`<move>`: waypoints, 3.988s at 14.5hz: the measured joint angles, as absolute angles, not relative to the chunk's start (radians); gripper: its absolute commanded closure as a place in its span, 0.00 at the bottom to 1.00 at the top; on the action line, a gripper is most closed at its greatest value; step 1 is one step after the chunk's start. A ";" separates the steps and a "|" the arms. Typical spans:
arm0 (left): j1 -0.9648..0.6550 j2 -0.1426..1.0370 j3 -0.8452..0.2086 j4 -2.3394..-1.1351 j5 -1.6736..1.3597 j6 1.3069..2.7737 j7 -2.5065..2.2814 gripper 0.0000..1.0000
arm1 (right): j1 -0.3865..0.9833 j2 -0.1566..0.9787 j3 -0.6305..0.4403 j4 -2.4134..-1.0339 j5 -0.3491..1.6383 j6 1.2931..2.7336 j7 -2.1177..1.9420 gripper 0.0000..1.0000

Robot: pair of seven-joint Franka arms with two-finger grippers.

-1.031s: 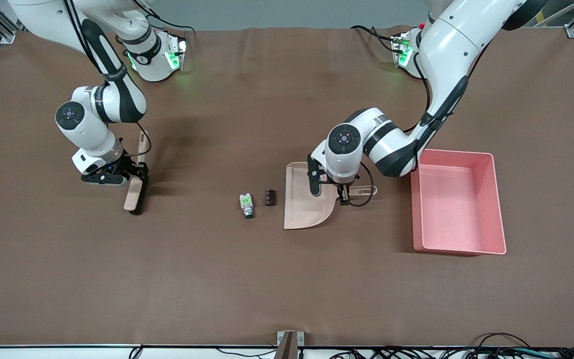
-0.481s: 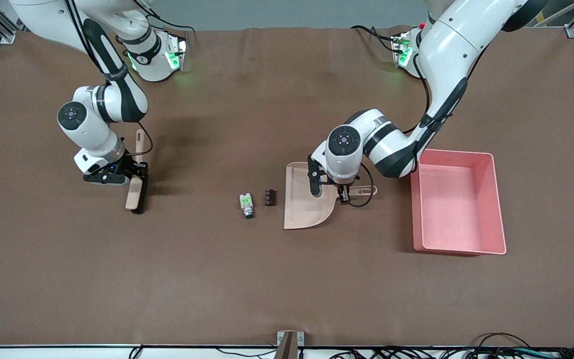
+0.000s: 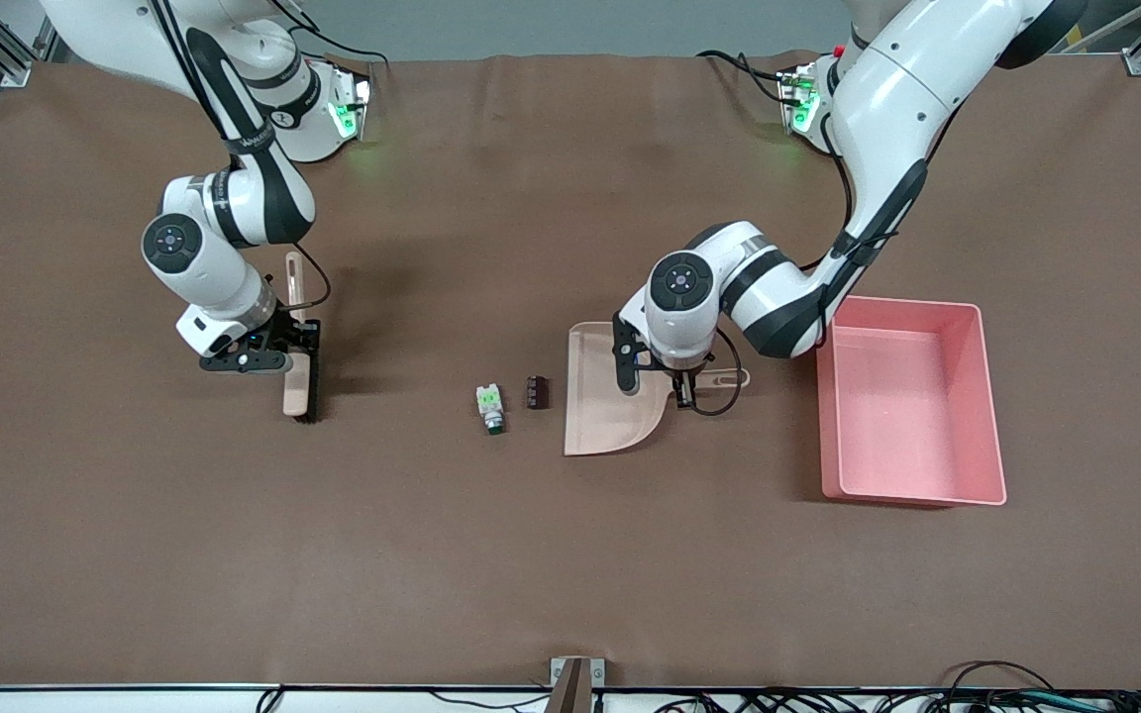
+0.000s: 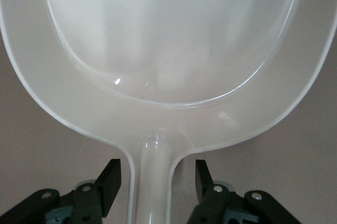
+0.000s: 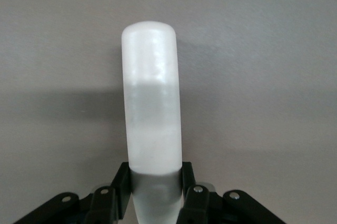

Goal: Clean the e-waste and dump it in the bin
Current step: 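Lift the brush with the right gripper and move it behind the switch and capacitor, then sweep the switch and capacitor into the dustpan with the right gripper's brush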

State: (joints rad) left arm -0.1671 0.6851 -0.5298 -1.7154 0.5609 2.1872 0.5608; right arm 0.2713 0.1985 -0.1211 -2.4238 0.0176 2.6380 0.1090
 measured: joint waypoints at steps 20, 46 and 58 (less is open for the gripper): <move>-0.180 0.703 -0.530 -1.693 0.606 2.187 0.558 0.83 | 0.620 0.445 -0.115 -2.059 0.101 2.505 0.522 0.99; -0.258 0.724 -0.510 -1.640 0.610 2.112 0.541 0.92 | 0.718 0.577 -0.031 -1.864 0.219 2.498 0.645 0.99; -0.315 0.754 -0.489 -1.577 0.611 2.061 0.486 0.93 | 0.765 0.604 -0.021 -1.821 0.219 2.500 0.574 0.99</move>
